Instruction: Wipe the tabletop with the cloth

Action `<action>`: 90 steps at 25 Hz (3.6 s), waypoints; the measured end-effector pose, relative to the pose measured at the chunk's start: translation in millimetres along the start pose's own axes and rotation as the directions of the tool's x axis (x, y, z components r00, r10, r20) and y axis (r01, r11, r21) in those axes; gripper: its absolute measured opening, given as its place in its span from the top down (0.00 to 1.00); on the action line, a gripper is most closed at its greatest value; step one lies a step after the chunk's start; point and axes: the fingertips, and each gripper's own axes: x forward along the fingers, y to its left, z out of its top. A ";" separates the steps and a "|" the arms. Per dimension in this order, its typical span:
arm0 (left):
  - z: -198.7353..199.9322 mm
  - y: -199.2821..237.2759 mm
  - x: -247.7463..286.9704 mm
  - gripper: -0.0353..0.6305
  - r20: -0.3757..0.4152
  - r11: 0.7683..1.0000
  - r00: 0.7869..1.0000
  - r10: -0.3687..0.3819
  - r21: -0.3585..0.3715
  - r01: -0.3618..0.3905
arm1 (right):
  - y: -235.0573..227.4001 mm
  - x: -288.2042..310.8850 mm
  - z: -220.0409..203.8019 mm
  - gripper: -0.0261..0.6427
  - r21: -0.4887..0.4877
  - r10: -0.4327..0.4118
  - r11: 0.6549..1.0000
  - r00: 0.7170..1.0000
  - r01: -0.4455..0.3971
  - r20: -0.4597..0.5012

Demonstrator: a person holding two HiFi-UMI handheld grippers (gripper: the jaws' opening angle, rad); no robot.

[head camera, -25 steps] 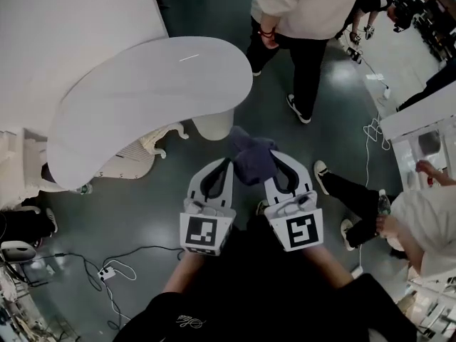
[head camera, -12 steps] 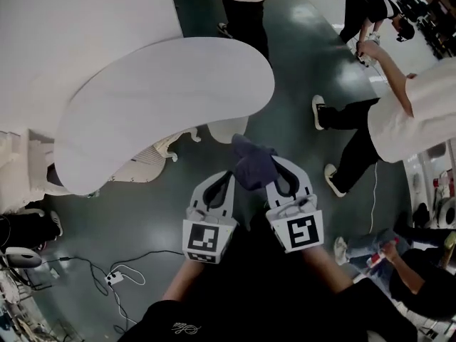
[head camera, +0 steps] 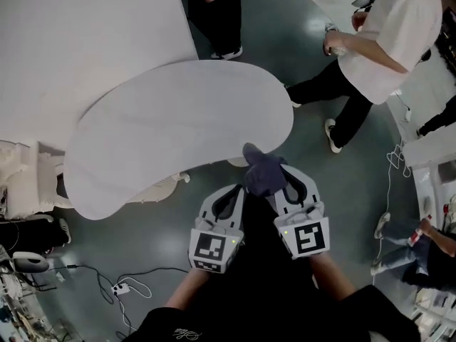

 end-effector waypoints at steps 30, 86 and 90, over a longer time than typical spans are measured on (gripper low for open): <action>-17.9 150.4 206.2 0.94 -0.324 0.983 0.930 0.175 0.003 -0.184 | -241.8 350.1 -270.7 0.94 -0.320 0.084 0.895 0.823 -0.310 -0.562; -66.4 212.0 4.9 0.94 -0.183 0.983 0.976 0.117 -0.120 -0.140 | 1.9 188.1 -296.1 0.94 -0.251 0.051 0.867 0.577 -0.431 -0.815; -60.9 231.3 27.8 0.94 -0.219 0.989 0.971 0.099 -0.088 -0.121 | -9.7 226.7 -291.5 0.94 -0.226 0.078 0.872 0.580 -0.434 -0.811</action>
